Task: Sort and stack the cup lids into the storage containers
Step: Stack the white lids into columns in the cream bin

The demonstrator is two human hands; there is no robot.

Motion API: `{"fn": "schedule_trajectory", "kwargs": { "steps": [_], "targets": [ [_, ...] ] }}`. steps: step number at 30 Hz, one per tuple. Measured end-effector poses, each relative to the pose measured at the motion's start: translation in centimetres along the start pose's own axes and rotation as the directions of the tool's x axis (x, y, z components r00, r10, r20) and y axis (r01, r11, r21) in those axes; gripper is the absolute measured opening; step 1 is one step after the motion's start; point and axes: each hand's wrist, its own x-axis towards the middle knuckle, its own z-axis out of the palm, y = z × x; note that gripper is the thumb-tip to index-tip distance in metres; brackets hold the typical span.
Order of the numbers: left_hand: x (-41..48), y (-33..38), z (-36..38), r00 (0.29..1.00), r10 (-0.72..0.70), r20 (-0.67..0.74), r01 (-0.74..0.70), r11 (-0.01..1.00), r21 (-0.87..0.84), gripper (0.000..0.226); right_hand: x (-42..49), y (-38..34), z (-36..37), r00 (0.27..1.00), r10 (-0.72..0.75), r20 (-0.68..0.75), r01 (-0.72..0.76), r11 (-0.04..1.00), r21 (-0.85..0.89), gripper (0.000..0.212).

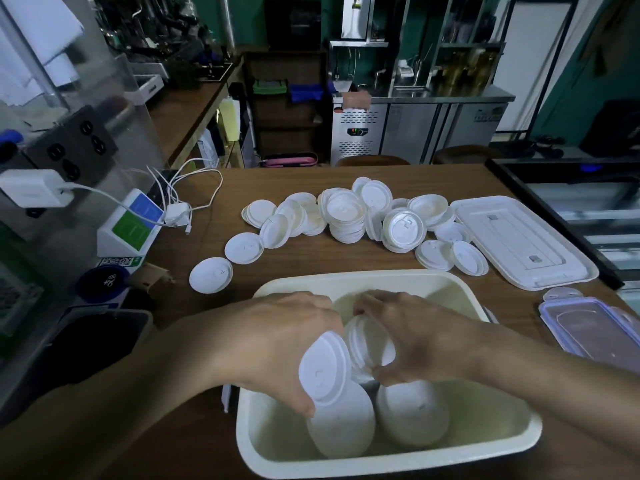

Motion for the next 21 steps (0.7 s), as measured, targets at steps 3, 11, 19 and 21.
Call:
{"fn": "schedule_trajectory", "kwargs": {
  "steps": [3, 11, 19, 21],
  "targets": [
    [-0.2, -0.2, 0.2, 0.999, -0.033, 0.034, 0.034, 0.999, -0.032, 0.063, 0.2, 0.1, 1.0, 1.0, -0.022, 0.002, 0.022, 0.999, 0.048, 0.079],
    [-0.4, -0.3, 0.2, 0.998, -0.023, 0.059, 0.025, 0.999, -0.039, 0.07, 0.1, 0.6, 1.5, 0.999, -0.044, -0.023, 0.044, 0.998, 0.035, 0.063],
    [-1.0, 0.2, 0.3, 0.994, -0.097, 0.04, 0.099, 0.994, -0.046, 0.076, 0.3, 0.4, 1.2, 0.999, -0.044, -0.011, 0.044, 0.999, 0.016, 0.058],
    [-1.2, 0.3, 0.1, 0.992, -0.114, 0.05, 0.117, 0.992, -0.052, 0.073, 0.3, 0.3, 1.3, 0.999, -0.047, -0.026, 0.047, 0.998, 0.029, 0.062]
  ]
}}
